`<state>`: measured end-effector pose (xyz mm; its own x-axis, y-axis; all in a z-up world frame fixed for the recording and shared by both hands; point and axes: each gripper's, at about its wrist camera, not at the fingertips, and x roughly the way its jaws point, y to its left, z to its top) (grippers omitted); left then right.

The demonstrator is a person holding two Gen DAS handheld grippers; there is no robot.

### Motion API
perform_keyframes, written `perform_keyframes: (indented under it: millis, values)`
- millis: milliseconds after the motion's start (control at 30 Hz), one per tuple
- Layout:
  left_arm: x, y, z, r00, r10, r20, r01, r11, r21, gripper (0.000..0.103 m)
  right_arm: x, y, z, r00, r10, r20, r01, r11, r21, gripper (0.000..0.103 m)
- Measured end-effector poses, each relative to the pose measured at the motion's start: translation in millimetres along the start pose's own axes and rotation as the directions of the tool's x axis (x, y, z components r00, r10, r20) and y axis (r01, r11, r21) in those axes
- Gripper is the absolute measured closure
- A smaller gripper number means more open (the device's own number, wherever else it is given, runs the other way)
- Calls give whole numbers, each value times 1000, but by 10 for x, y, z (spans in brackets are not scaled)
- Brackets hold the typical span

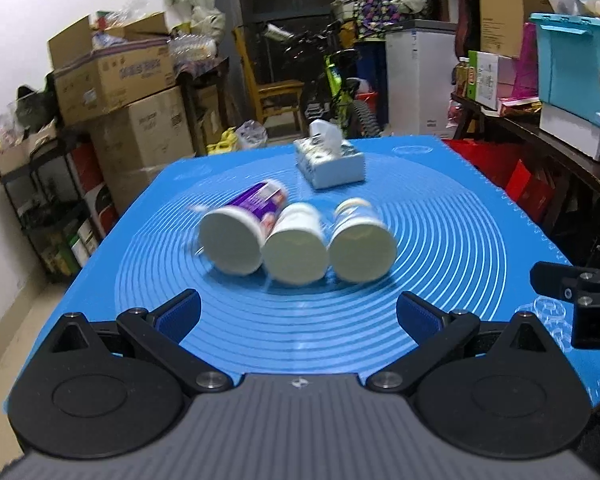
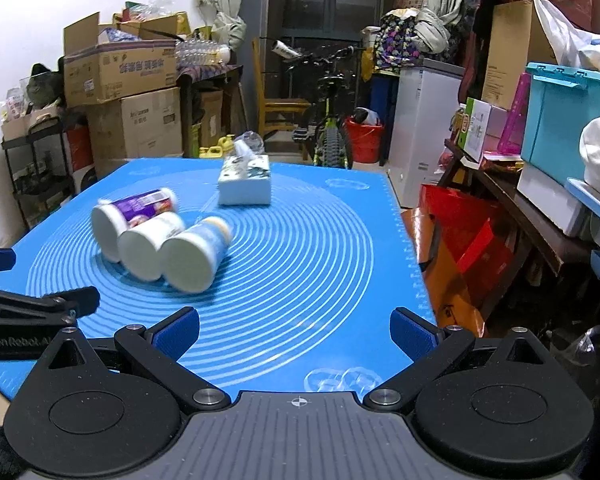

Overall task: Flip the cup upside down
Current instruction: 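Move the left tool to the sailboat-print cup and close on it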

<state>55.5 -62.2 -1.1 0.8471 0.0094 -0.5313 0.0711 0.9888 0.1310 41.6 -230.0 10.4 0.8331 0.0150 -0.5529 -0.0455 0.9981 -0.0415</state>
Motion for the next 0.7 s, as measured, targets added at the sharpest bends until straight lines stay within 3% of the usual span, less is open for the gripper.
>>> perform_keyframes:
  millis: [233,400,700]
  values:
    - [419,-177,198,999,-21,35,21,1000,7,1,336,-247,116,999,-44,-6,44,999,17,2]
    - [762,-378,302,997,15,79,-19,999,42,0,594,-458,138,997,-66,-28,68,996,61,2]
    - [1239,-561,358,999,48,14,-49,997,53,1,877,-643,134,996,-66,-51,71,992,100,2]
